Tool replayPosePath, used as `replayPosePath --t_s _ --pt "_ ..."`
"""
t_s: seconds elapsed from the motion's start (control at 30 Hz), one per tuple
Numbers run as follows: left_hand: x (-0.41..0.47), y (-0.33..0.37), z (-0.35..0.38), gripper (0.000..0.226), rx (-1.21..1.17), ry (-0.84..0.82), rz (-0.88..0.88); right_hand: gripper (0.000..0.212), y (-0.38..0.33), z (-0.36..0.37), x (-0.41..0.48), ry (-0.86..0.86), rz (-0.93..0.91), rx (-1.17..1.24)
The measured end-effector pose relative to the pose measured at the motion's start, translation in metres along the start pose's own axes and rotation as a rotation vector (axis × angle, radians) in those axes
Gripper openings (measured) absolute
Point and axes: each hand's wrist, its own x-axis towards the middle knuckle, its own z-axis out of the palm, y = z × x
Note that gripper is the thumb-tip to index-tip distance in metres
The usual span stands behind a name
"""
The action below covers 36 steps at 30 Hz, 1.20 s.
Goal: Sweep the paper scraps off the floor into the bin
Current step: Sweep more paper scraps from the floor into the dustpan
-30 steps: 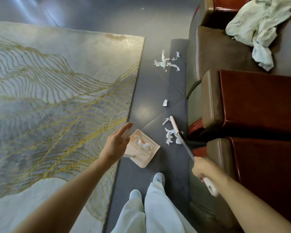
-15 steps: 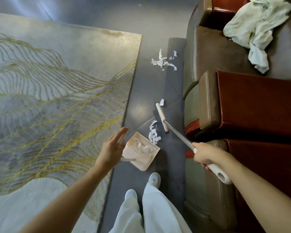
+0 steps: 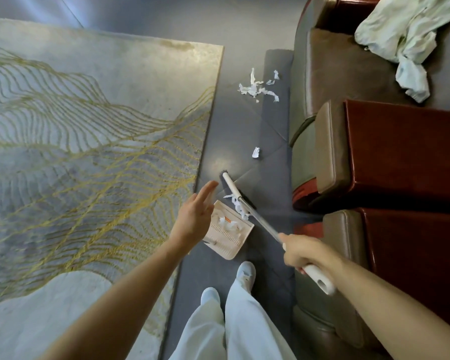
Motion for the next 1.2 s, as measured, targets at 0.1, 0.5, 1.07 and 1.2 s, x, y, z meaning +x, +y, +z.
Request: replayPosePath --t_s 0.1,0.5,1.07,1.2 --pt "0.000 0.001 0.001 0.054 -0.023 0.044 0.010 0.074 0.000 0.009 -0.026 -0.071 -0.022 0.179" --pt "0.021 0.002 -0.012 0.052 -0.128 0.091 0.052 0.077 0.040 -0.028 -0.070 0.089 0.046 0.485" --pt "0.300 0.111 0.026 0.053 -0.012 0.086 -0.030 0.063 0.118 -0.289 0.118 0.252 0.068 0.261" --pt "0.337 0.119 0.029 0.053 0.024 0.115 -0.054 0.054 0.102 -0.304 0.136 0.072 -0.013 0.341"
